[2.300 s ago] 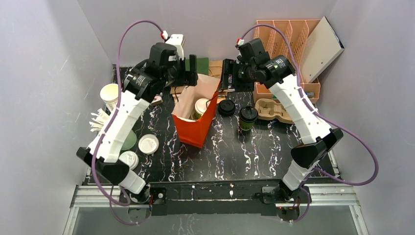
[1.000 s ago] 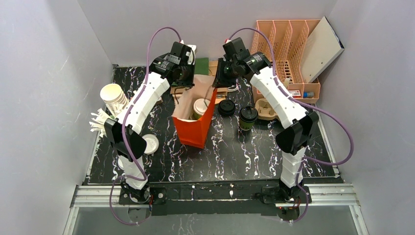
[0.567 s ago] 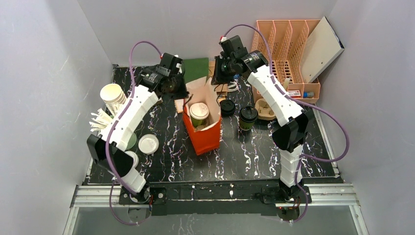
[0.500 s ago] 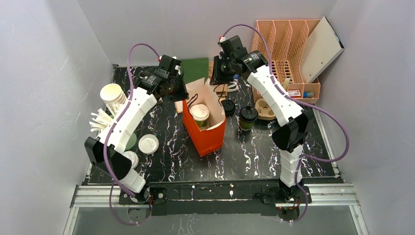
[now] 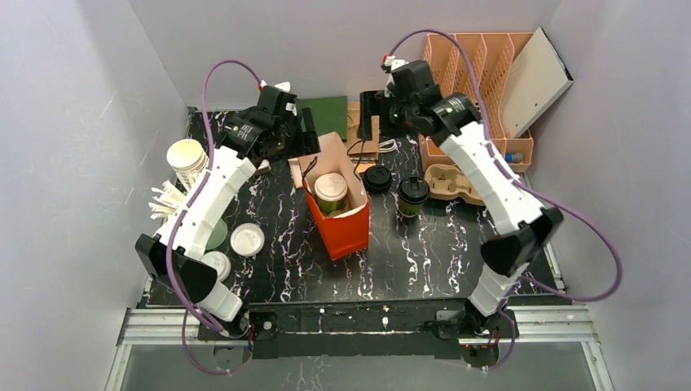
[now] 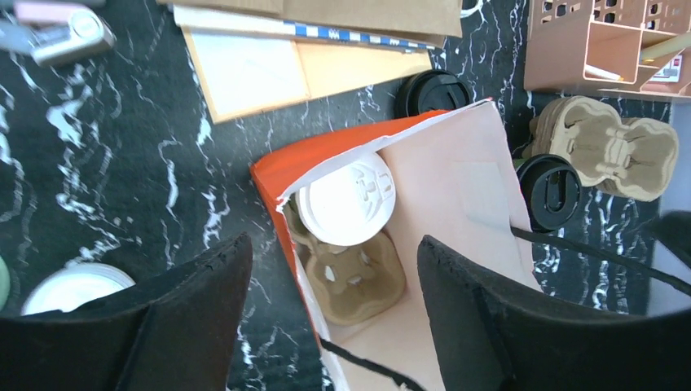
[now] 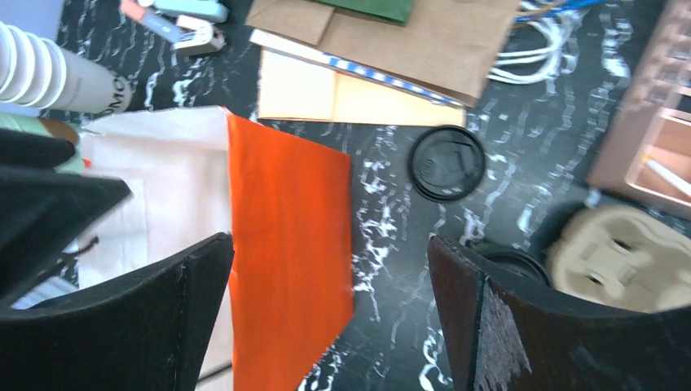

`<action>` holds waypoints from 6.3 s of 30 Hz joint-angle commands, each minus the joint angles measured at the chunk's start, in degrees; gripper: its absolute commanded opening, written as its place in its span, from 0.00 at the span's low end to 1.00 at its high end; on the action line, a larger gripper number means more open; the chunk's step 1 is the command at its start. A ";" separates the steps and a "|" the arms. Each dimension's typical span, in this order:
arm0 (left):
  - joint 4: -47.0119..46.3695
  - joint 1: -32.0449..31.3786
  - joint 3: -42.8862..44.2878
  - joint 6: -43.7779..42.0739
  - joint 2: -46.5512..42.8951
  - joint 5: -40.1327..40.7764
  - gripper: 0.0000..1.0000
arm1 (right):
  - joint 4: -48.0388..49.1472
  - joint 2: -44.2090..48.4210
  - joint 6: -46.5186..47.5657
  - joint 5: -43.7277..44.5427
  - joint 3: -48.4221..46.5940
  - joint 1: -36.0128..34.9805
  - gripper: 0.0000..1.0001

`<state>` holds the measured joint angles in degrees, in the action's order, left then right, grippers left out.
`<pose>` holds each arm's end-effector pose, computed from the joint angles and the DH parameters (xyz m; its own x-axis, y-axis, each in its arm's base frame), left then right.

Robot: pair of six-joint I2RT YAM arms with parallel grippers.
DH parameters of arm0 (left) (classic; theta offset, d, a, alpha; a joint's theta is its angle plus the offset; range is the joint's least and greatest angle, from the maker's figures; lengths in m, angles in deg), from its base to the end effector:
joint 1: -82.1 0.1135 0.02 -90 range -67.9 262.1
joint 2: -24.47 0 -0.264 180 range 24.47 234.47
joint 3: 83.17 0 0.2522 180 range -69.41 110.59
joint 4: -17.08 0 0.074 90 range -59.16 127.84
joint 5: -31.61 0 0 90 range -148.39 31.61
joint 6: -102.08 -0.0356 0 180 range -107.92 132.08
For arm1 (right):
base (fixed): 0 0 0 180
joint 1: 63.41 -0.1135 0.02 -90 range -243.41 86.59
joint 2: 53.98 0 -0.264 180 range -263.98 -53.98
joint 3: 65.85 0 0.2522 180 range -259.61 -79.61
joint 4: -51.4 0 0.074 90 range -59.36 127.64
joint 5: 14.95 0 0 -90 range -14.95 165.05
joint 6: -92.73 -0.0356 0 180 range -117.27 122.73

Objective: Pack the takeout coffee
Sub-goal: Adjust the takeout bag at the center of the board, then pick up the coffee cup from the center of the board, then place the coffee cup on the cup tray.

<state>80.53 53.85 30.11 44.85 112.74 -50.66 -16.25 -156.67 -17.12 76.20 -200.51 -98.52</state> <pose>0.2896 -0.1502 0.4161 -0.6641 -0.2520 -0.7039 0.0199 0.9352 -0.3536 0.3121 0.2185 0.4407 -0.6395 -0.0346 -0.7680 -0.3663 0.8920 0.2648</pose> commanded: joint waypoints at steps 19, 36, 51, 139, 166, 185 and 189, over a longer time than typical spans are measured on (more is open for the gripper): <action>-9.98 1.97 5.45 -17.46 0.21 5.05 0.75 | -5.65 11.21 -1.68 3.00 28.42 11.12 0.98; -11.28 2.04 4.74 -17.26 -0.20 4.27 0.75 | -1.13 6.03 1.15 5.86 31.47 11.12 0.98; -10.54 2.13 5.99 -18.10 0.34 4.75 0.75 | 0.27 4.71 0.43 3.44 33.93 11.06 0.88; -14.98 2.59 -3.05 -36.18 0.48 -15.68 0.71 | -5.55 16.78 11.36 8.15 -12.84 -5.07 0.50; -11.81 2.59 -1.22 -24.71 1.13 -8.52 0.00 | 2.64 19.70 7.21 -6.89 -4.24 -11.11 0.43; -6.84 2.59 -0.97 -16.82 -1.43 -6.05 0.00 | -10.66 17.12 7.08 7.38 -3.50 -22.20 0.41; -5.91 2.59 -0.05 -16.03 -1.20 -6.97 0.00 | -13.24 15.56 6.74 9.14 -4.64 -23.49 0.40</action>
<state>72.51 56.19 27.84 27.71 114.18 -56.74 -26.76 -140.32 -9.65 82.51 -204.29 -120.66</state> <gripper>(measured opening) 0.007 0.772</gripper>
